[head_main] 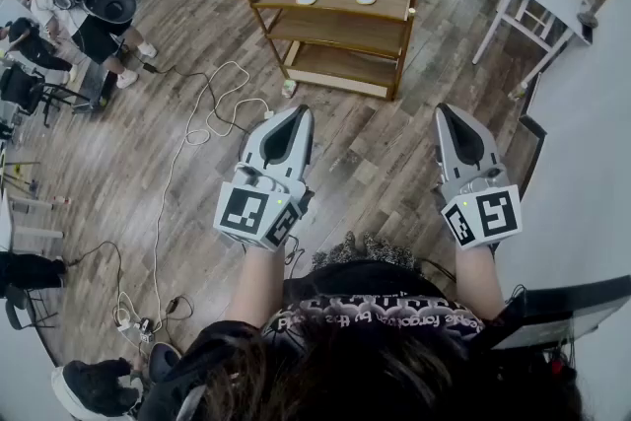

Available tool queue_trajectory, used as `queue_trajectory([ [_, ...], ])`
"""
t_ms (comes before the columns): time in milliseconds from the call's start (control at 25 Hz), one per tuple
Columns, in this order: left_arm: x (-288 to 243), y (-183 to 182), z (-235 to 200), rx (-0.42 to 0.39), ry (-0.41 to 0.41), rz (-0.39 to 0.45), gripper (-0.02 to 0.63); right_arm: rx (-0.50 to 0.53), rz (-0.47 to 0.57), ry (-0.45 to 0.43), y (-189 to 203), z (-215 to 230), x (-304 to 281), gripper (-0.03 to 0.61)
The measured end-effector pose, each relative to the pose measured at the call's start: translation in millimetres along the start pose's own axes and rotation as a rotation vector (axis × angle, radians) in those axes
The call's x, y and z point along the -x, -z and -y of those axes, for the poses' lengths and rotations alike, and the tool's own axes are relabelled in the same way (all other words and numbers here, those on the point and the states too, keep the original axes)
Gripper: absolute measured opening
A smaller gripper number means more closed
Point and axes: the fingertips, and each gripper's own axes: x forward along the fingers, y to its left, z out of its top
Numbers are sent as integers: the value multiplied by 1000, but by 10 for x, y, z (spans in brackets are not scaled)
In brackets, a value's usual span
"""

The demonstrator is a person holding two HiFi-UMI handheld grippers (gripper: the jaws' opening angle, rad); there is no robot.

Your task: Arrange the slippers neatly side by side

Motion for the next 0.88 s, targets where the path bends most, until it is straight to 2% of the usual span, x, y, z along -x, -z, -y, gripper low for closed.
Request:
queue_trajectory([
  [560, -101, 60, 7, -8, -2, -4, 0, -20, 47, -10, -51, 81, -14, -3],
  [880, -167, 87, 22, -10, -8, -13, 0, -11, 72, -56, -72, 92, -21, -3],
])
